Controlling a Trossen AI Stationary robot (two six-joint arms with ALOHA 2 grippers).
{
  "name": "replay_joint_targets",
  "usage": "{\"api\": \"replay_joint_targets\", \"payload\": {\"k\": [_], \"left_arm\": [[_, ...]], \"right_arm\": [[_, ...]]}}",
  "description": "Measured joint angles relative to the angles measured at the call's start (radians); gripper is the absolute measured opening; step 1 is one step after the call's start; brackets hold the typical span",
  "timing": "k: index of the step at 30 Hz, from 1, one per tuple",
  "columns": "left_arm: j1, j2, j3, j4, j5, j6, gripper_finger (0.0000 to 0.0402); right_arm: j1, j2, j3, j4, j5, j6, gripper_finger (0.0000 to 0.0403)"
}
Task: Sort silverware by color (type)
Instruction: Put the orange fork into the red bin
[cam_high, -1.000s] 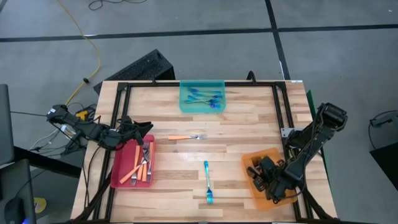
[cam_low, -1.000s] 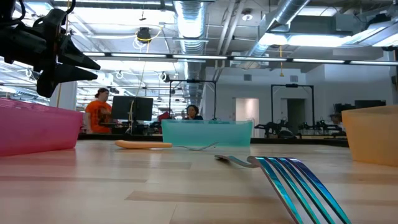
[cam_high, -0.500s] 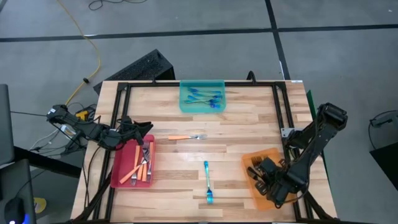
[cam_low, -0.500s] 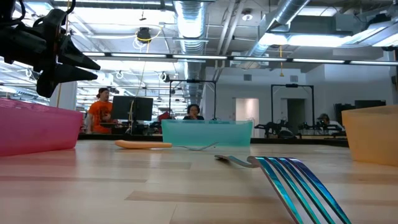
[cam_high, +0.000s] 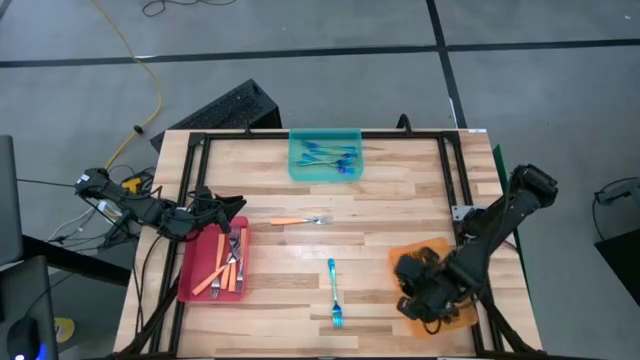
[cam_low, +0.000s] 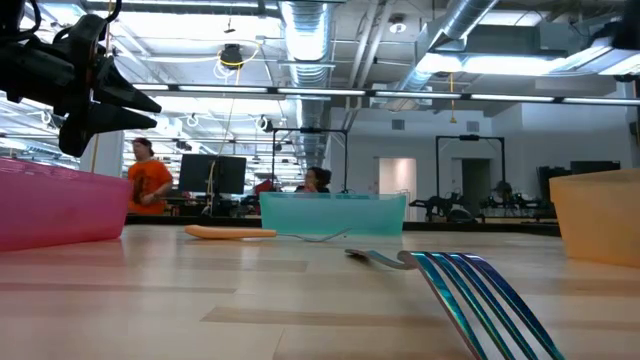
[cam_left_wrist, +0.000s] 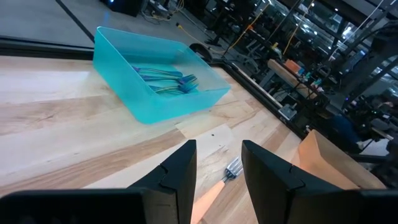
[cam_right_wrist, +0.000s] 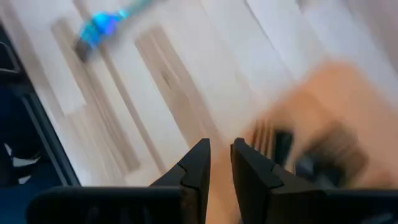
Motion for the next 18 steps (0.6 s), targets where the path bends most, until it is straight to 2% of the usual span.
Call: {"api": "replay_joint_targets", "payload": {"k": [12, 18], "left_arm": [[0.0, 0.0, 0.0, -0.02, 0.0, 0.0, 0.0112], [0.0, 0.0, 0.0, -0.036, 0.0, 0.0, 0.0112]], "right_arm": [[-0.21, 0.0, 0.001, 0.289, -0.004, -0.57, 0.0092], [-0.3, 0.008, 0.001, 0.453, -0.002, -0.795, 0.0144]]}}
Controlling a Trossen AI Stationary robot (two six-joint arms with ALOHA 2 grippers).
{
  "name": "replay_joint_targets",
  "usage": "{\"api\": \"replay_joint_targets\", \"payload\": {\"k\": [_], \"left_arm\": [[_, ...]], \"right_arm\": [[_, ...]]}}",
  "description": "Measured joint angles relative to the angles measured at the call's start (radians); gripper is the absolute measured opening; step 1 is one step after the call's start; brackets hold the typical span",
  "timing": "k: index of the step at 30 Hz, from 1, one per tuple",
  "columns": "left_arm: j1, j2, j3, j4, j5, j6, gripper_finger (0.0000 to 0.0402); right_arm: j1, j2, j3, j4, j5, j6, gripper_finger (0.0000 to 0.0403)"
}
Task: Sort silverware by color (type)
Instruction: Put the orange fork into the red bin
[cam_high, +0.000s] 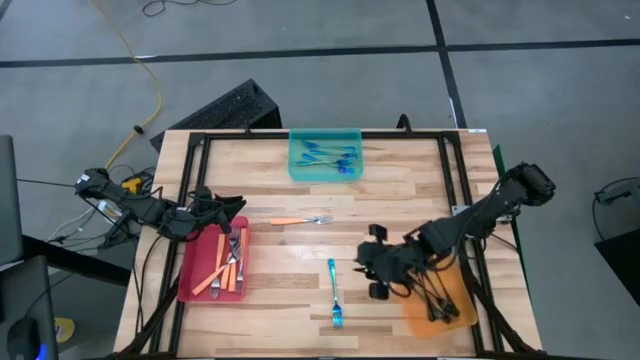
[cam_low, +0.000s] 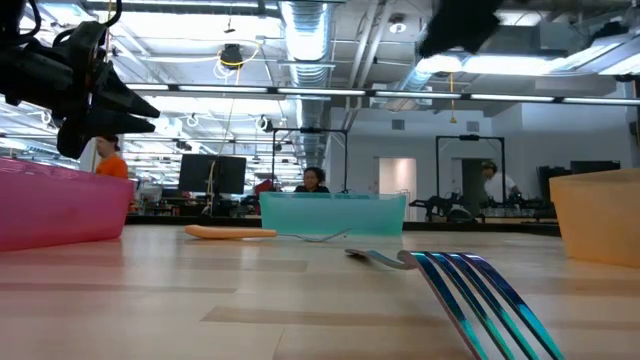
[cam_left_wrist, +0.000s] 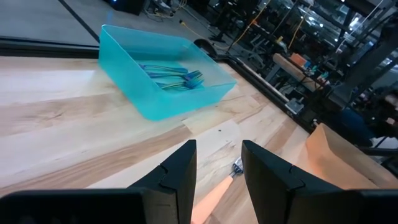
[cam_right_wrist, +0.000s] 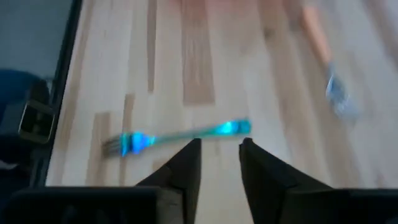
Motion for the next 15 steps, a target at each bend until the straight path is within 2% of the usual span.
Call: {"api": "replay_joint_targets", "payload": {"k": [7, 15], "left_arm": [[0.0, 0.0, 0.0, -0.013, 0.0, 0.0, 0.0112], [0.0, 0.0, 0.0, -0.022, 0.002, -0.001, 0.0112]], "right_arm": [[-0.126, 0.0, 0.0, 0.119, 0.021, -0.127, 0.0218], [-0.264, 0.077, 0.0, 0.351, 0.019, -0.358, 0.0226]]}}
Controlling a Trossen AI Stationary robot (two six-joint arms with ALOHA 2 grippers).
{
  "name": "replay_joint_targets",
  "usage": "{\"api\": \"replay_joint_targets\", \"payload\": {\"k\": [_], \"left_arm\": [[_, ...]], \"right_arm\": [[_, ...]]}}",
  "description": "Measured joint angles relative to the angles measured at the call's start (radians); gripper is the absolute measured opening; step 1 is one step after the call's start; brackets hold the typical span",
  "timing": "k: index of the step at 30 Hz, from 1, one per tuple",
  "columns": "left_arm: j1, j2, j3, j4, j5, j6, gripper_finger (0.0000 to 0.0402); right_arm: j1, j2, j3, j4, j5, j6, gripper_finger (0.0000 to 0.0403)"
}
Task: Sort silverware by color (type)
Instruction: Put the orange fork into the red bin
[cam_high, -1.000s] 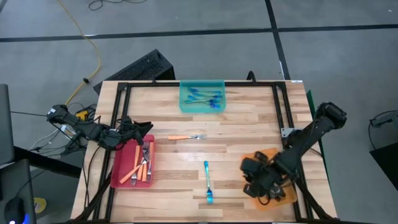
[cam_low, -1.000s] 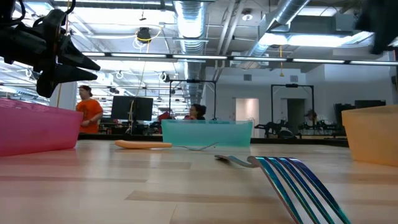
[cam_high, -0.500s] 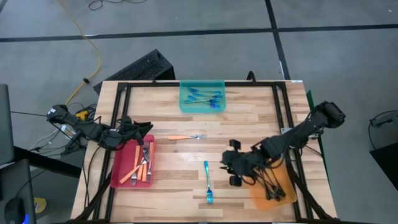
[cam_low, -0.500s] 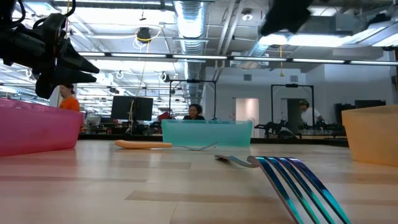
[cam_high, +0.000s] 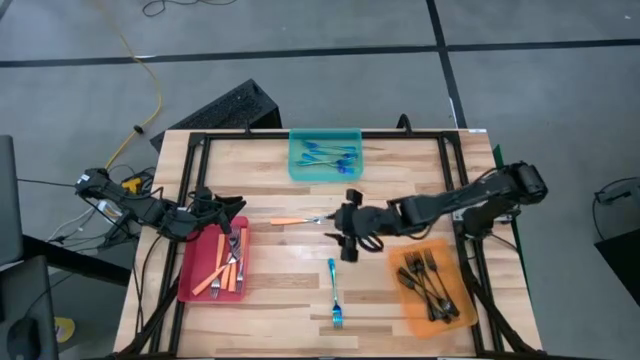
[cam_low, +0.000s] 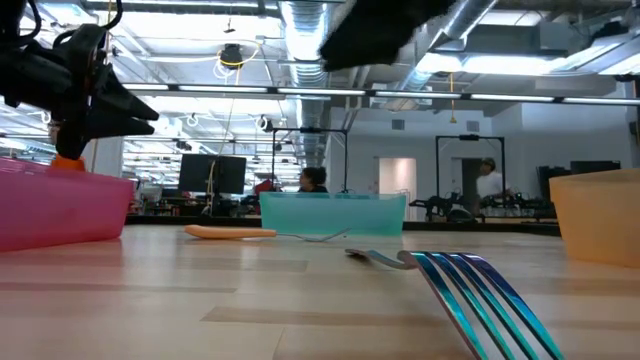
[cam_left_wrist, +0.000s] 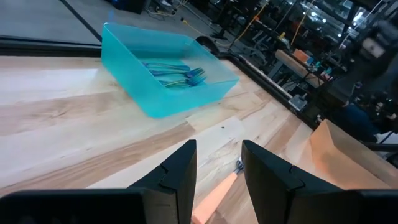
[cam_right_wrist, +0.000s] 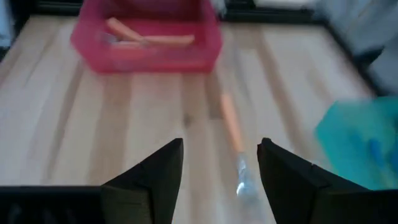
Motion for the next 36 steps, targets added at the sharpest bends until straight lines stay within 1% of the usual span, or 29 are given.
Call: {"api": "replay_joint_targets", "payload": {"k": [1, 3, 5, 10, 17, 19, 23, 34, 36], "left_arm": [[0.0, 0.0, 0.0, -0.005, 0.0, -0.002, 0.0112], [0.0, 0.005, 0.0, -0.007, 0.001, -0.004, 0.0112], [0.0, 0.006, 0.0, -0.011, 0.011, -0.004, 0.0112], [0.0, 0.015, 0.0, -0.01, 0.036, -0.006, 0.0112], [0.0, 0.026, 0.0, -0.014, 0.048, -0.006, 0.0112], [0.0, 0.029, 0.0, -0.008, 0.044, -0.006, 0.0112], [0.0, 0.031, 0.0, -0.012, 0.046, -0.006, 0.0112], [0.0, 0.031, 0.0, -0.013, 0.046, -0.006, 0.0112], [0.0, 0.031, 0.0, -0.013, 0.046, -0.006, 0.0112]], "right_arm": [[-0.015, 0.018, 0.004, 0.043, 0.001, -0.034, 0.0226], [-0.041, 0.057, 0.0, 0.068, -0.005, -0.093, 0.0226], [-0.071, 0.111, 0.014, 0.134, -0.027, -0.137, 0.0226], [-0.14, 0.232, 0.062, 0.131, -0.045, -0.184, 0.0225], [-0.238, 0.373, 0.132, 0.127, -0.213, -0.201, 0.0225], [-0.256, 0.4, 0.146, 0.122, -0.257, -0.2, 0.0225], [-0.278, 0.445, 0.165, 0.121, -0.297, -0.2, 0.0225], [-0.277, 0.449, 0.169, 0.143, -0.298, -0.2, 0.0225], [-0.277, 0.483, 0.171, 0.177, -0.298, -0.199, 0.0225]]}}
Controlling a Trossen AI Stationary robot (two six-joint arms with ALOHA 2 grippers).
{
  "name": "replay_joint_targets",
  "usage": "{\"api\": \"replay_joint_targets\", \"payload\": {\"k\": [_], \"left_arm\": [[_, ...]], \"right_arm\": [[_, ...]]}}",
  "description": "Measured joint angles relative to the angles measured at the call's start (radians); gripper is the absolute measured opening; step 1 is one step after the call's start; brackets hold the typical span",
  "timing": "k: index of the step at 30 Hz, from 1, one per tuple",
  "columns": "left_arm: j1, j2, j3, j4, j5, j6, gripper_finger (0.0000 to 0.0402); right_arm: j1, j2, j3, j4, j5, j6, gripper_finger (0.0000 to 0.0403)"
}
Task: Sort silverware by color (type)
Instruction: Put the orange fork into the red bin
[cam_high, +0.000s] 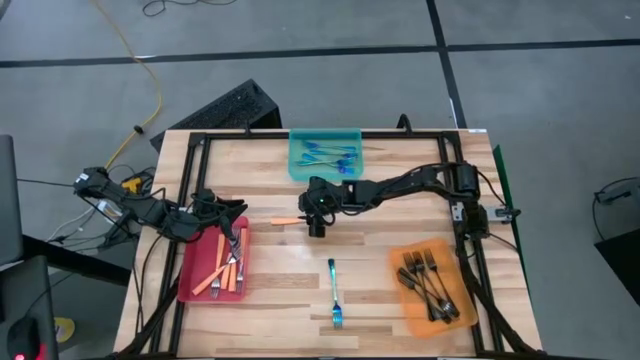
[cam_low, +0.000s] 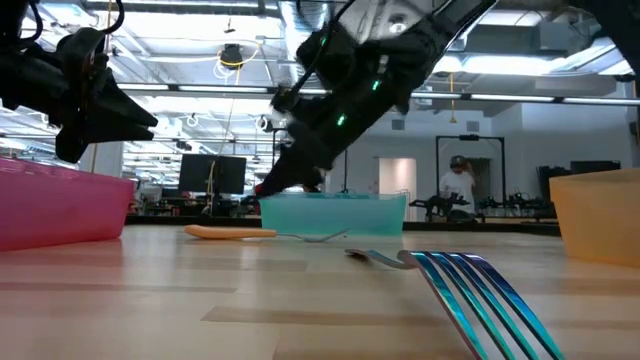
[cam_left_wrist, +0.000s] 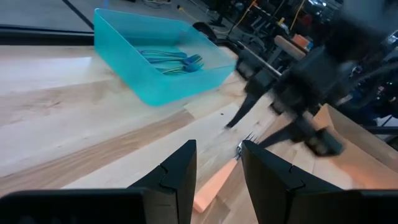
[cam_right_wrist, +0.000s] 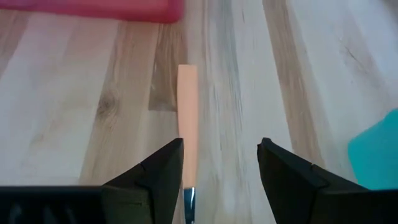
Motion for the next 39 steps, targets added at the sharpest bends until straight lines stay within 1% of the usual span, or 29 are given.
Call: {"api": "replay_joint_targets", "payload": {"k": [1, 3, 5, 7, 9, 14, 18, 27, 30, 31, 39], "left_arm": [[0.0, 0.0, 0.0, 0.0, 0.0, 0.0, 0.0112], [0.0, 0.0, 0.0, 0.0, 0.0, 0.0, 0.0112], [0.0, 0.0, 0.0, -0.001, 0.001, 0.0, 0.0112], [0.0, 0.002, 0.0, 0.0, 0.002, -0.001, 0.0112], [0.0, 0.005, 0.0, -0.002, 0.004, -0.003, 0.0112], [0.0, 0.008, 0.0, -0.002, 0.004, -0.004, 0.0112], [0.0, 0.008, 0.0, -0.001, 0.002, -0.003, 0.0112], [0.0, 0.008, 0.0, -0.001, 0.003, -0.006, 0.0112], [0.0, 0.008, 0.0, -0.001, 0.004, -0.006, 0.0112], [0.0, 0.008, 0.0, -0.001, 0.004, -0.01, 0.0112], [0.0, 0.008, 0.0, 0.0, 0.005, -0.041, 0.0112]], "right_arm": [[0.0, 0.013, 0.001, 0.009, 0.0, 0.009, 0.0225], [0.001, 0.031, -0.009, -0.028, 0.0, 0.016, 0.0225], [0.005, 0.076, 0.012, 0.028, 0.009, 0.006, 0.0225], [0.005, 0.082, 0.004, -0.02, 0.013, 0.01, 0.0225], [0.005, 0.113, 0.011, 0.019, 0.01, 0.019, 0.0225], [-0.007, 0.123, 0.01, -0.008, 0.003, 0.058, 0.022], [-0.016, 0.125, 0.01, -0.013, -0.002, 0.099, 0.0193], [-0.027, 0.127, 0.009, -0.023, 0.005, 0.165, 0.0101], [-0.027, 0.127, 0.009, -0.019, 0.008, 0.214, 0.007], [-0.027, 0.127, 0.009, -0.017, 0.008, 0.23, 0.0064], [-0.023, 0.128, 0.007, 0.006, 0.026, 0.361, 0.0064]]}}
